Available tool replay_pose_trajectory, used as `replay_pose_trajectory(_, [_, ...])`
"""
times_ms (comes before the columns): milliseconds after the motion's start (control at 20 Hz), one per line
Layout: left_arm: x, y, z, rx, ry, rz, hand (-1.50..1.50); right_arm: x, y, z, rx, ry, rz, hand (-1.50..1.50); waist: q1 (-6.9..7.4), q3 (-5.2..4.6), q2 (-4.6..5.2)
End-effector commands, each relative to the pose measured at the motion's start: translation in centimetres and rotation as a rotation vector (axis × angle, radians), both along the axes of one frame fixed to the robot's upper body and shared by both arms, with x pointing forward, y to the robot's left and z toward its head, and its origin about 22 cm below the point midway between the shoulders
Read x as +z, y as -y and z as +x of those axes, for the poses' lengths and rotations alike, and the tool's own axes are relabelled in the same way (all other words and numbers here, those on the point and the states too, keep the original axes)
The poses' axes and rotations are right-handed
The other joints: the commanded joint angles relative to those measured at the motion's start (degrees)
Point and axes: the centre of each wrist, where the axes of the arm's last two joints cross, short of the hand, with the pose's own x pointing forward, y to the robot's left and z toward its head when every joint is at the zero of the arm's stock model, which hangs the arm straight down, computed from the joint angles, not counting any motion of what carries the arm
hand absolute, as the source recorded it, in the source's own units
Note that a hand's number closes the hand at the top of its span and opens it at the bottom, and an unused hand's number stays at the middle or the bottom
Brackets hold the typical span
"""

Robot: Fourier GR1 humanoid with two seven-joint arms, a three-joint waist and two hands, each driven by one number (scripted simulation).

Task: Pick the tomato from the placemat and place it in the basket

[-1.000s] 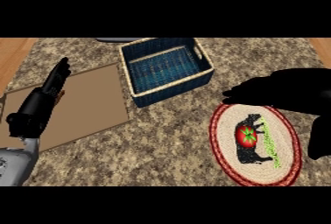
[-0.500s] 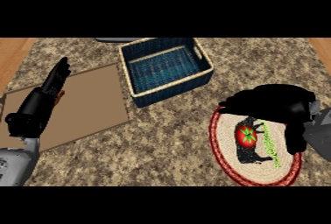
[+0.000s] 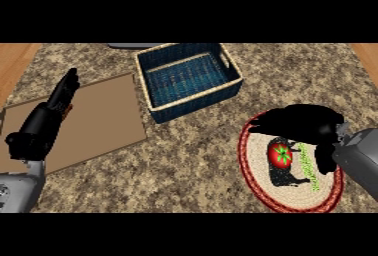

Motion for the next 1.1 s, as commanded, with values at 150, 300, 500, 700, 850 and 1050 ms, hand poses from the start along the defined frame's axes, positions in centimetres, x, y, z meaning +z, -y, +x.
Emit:
replay_pose_trajectory(150, [1.2, 0.5, -0.2, -0.006, -0.010, -0.006, 0.00, -0.9, -0.2, -0.1, 0.028, -0.004, 0.054, -1.50, -0.31, -0.01, -0.12])
replay_pose_trajectory(300, [0.9, -0.1, -1.1, -0.007, 0.017, 0.020, 0.00, -3.8, -0.5, 0.0, 0.027, 0.001, 0.043, -1.50, 0.07, 0.00, -0.05])
replay_pose_trajectory(500, [0.2, 0.4, 0.2, 0.011, 0.002, -0.008, 0.00, -4.0, 0.4, -0.6, 0.006, -0.025, 0.053, -1.50, -0.34, -0.01, -0.10])
replay_pose_trajectory(700, [0.2, -2.3, 0.1, 0.002, 0.000, 0.005, 0.00, -5.1, 0.9, 0.3, -0.004, -0.028, 0.071, -1.50, -0.20, -0.02, -0.05])
replay_pose_trajectory(850, [0.4, -1.0, 0.5, -0.002, 0.003, 0.004, 0.00, -7.6, 1.3, 0.7, 0.006, -0.024, 0.057, -1.50, -0.03, 0.00, 0.03])
replay_pose_trajectory(1050, [-0.1, 0.3, 0.1, 0.010, -0.004, 0.009, 0.00, -6.1, 2.7, 0.3, 0.010, -0.024, 0.055, -1.50, -0.28, -0.01, -0.07])
